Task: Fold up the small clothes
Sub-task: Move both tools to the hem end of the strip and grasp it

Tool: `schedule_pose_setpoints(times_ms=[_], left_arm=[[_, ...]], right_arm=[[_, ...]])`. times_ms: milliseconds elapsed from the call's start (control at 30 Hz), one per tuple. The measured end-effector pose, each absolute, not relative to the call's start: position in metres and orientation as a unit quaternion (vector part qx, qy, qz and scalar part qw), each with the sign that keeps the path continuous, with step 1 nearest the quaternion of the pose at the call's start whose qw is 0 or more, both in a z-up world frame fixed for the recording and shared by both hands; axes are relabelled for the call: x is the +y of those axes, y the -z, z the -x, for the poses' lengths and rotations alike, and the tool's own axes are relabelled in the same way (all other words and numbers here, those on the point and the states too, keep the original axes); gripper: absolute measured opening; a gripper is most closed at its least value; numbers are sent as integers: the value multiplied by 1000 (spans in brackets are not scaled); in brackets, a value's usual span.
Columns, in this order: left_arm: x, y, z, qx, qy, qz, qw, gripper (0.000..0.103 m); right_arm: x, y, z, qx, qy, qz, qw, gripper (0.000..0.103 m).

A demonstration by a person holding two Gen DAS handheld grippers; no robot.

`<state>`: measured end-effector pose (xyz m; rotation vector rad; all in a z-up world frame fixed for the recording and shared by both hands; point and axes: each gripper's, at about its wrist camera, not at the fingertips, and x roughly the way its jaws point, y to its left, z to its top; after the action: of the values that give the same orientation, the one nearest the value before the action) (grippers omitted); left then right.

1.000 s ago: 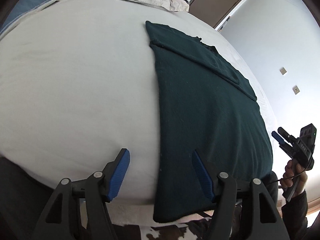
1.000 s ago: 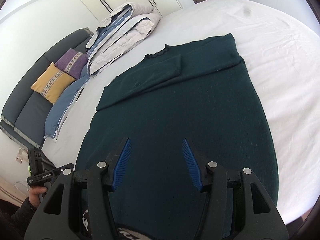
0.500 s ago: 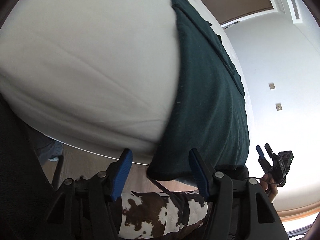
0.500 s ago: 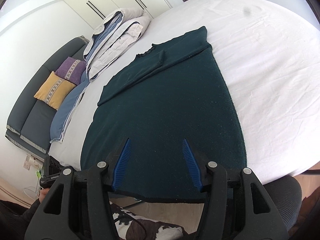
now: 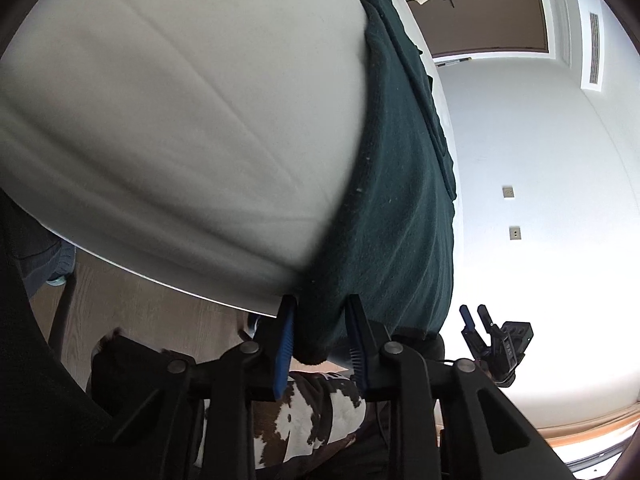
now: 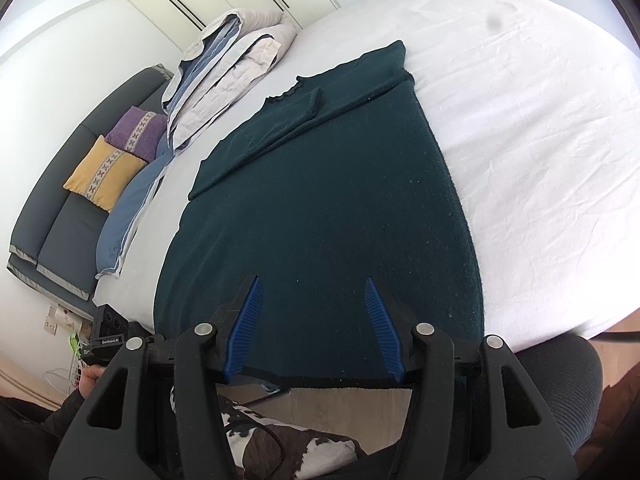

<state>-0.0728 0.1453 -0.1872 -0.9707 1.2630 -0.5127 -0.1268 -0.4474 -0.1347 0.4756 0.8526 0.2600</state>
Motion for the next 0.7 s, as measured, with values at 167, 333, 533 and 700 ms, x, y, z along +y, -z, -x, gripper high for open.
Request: schedule_pose_setpoints(times_ms=[167, 333, 533, 700], left_arm=[[149, 184, 71, 541, 237, 464, 660, 21], [150, 177, 72, 516, 243, 485, 663, 21], [150, 161, 69, 479, 260, 494, 677, 21], [141, 163, 67, 488, 258, 481, 682, 21]], right_arm=[[-463, 131, 130, 406, -106, -235, 877, 52], [-483, 129, 138, 410, -79, -237, 877, 52], [-505, 136, 142, 441, -35, -239, 864, 52], [-515, 154, 140, 477, -6, -251, 842, 52]])
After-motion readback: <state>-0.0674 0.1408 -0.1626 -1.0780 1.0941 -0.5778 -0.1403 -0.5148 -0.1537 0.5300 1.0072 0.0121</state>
